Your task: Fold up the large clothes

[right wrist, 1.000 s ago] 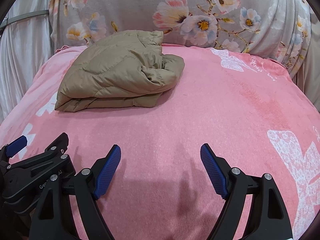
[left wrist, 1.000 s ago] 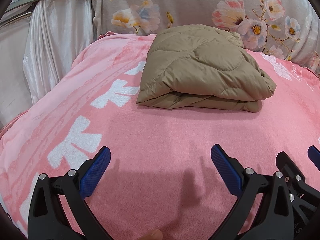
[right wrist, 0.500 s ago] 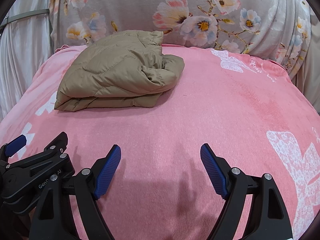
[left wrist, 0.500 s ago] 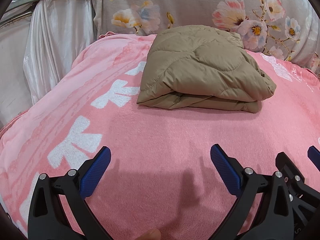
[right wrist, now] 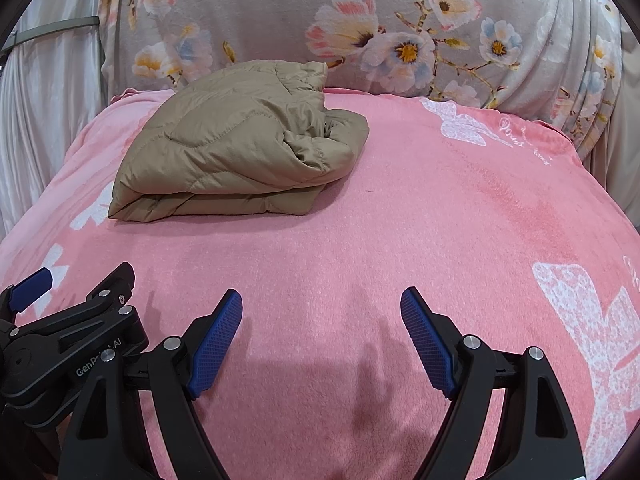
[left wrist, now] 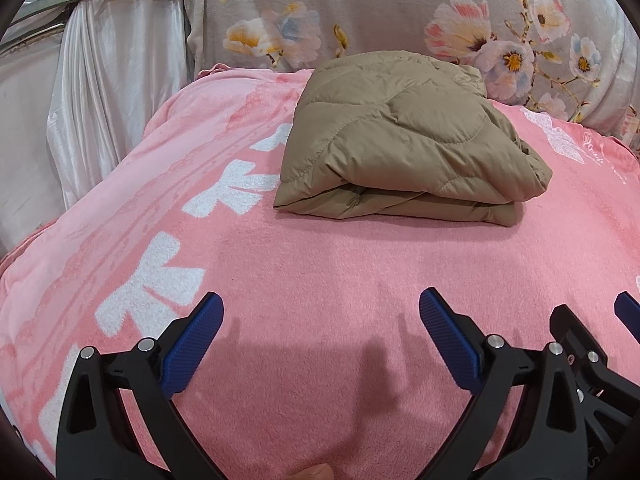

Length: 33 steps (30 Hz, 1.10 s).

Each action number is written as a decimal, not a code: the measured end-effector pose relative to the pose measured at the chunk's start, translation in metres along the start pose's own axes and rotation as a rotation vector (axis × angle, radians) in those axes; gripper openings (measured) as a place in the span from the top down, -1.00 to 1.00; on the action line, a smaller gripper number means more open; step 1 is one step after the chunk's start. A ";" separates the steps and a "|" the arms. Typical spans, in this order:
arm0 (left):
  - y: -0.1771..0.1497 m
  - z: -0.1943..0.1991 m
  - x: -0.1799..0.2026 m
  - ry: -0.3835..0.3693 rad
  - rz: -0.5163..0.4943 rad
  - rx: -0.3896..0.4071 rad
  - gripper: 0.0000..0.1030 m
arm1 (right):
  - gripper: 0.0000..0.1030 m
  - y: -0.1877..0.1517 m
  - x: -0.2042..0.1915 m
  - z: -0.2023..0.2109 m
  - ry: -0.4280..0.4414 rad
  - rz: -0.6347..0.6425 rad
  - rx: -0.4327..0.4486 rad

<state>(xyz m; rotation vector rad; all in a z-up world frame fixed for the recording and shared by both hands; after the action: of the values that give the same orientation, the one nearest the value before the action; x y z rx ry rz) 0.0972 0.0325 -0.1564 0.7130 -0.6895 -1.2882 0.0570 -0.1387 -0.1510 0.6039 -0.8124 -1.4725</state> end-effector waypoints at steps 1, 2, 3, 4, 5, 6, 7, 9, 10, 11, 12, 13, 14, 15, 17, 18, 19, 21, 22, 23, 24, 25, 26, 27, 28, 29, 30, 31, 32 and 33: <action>0.000 0.000 0.000 0.001 0.000 0.001 -0.86 | -0.55 0.000 -0.001 0.000 0.000 0.000 0.000; 0.000 0.000 0.000 0.002 0.000 0.001 -0.85 | -0.55 0.000 -0.001 0.000 -0.001 0.001 0.000; 0.000 0.000 0.000 0.001 0.000 0.000 -0.85 | -0.55 0.000 0.000 0.000 -0.001 0.001 0.000; 0.000 0.000 0.000 0.002 0.000 0.001 -0.85 | -0.55 0.000 -0.001 0.001 -0.003 0.001 0.000; 0.000 0.000 0.000 0.002 0.000 0.001 -0.85 | -0.55 0.000 0.000 0.001 -0.003 0.002 0.000; 0.000 0.000 0.000 0.001 0.000 0.001 -0.85 | -0.55 0.000 -0.001 0.001 -0.003 0.001 0.000; 0.000 0.000 0.000 0.001 0.001 0.001 -0.85 | -0.55 0.000 -0.001 0.001 -0.002 0.001 0.000; 0.000 0.000 0.000 -0.004 0.002 -0.003 -0.84 | -0.55 0.000 -0.001 0.001 -0.002 0.001 0.000; 0.000 0.000 0.000 -0.004 0.005 -0.004 -0.84 | -0.55 0.000 -0.001 0.000 -0.002 0.003 0.000; 0.000 0.000 0.000 -0.005 0.007 -0.005 -0.84 | -0.55 0.000 -0.001 0.000 -0.003 0.004 -0.001; 0.000 0.001 0.000 -0.004 0.009 -0.005 -0.84 | -0.55 0.000 -0.001 0.001 -0.004 0.004 -0.001; 0.000 0.001 0.000 -0.004 0.009 -0.004 -0.84 | -0.55 0.000 0.000 0.001 -0.004 0.005 0.000; 0.000 0.002 0.001 -0.004 0.011 -0.003 -0.84 | -0.55 0.000 0.000 0.001 -0.005 0.005 0.001; 0.000 0.001 0.000 -0.004 0.010 -0.004 -0.84 | -0.55 0.001 0.000 0.001 -0.004 0.005 0.000; 0.000 0.001 0.000 -0.004 0.010 -0.004 -0.84 | -0.55 0.000 0.001 0.001 -0.004 0.006 0.000; 0.000 0.001 0.000 -0.003 0.010 -0.004 -0.84 | -0.55 0.000 0.000 0.001 -0.004 0.006 0.000; 0.000 0.001 0.001 -0.004 0.010 -0.002 -0.83 | -0.55 0.000 0.000 0.001 -0.005 0.006 0.001; 0.000 0.003 0.001 -0.004 0.009 0.003 -0.79 | -0.55 0.000 0.002 0.001 -0.006 0.008 0.001; 0.000 0.003 0.002 -0.006 0.008 0.004 -0.78 | -0.55 0.000 0.001 0.001 -0.005 0.008 0.000; -0.001 0.005 0.003 -0.005 0.009 0.004 -0.77 | -0.55 0.000 0.000 0.000 -0.005 0.008 0.000; -0.001 0.005 0.003 -0.005 0.009 0.004 -0.77 | -0.55 0.000 0.002 0.001 -0.006 0.008 0.000; -0.001 0.005 0.004 -0.005 0.010 0.004 -0.77 | -0.54 0.000 0.002 0.001 -0.005 0.008 0.001; -0.001 0.005 0.003 -0.004 0.010 0.004 -0.77 | -0.54 0.000 0.002 0.001 -0.004 0.009 0.001; -0.001 0.005 0.004 -0.003 0.009 0.004 -0.77 | -0.54 0.000 0.000 0.000 -0.005 0.009 0.000; -0.001 0.004 0.004 -0.003 0.009 0.004 -0.77 | -0.54 0.000 0.002 0.001 -0.005 0.009 0.000; -0.001 0.005 0.003 -0.004 0.009 0.006 -0.77 | -0.54 0.000 0.001 0.001 -0.005 0.009 0.001; -0.001 0.005 0.003 -0.004 0.009 0.007 -0.76 | -0.54 0.000 0.000 0.000 -0.004 0.009 0.001; -0.001 0.005 0.003 -0.002 0.008 0.010 -0.76 | -0.54 0.000 0.000 0.000 -0.005 0.009 0.002; -0.001 0.005 0.004 0.003 0.007 0.014 -0.76 | -0.54 0.000 0.000 0.000 -0.006 0.010 0.001; -0.001 0.005 0.004 0.004 0.006 0.014 -0.75 | -0.54 0.000 0.001 0.000 -0.005 0.010 0.000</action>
<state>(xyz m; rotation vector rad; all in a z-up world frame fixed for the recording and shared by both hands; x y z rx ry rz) 0.0935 0.0279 -0.1541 0.7245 -0.6977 -1.2767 0.0567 -0.1391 -0.1508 0.5958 -0.8188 -1.4658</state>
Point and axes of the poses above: each gripper's, at about its wrist camera, not at the fingertips, and z roughly against the way its jaws point, x to its right, y to its top, the point moved 6 cm from there along -z, roughly the way its jaws point, and after that the axes turned 9 degrees about z, right-handed, at the moved point
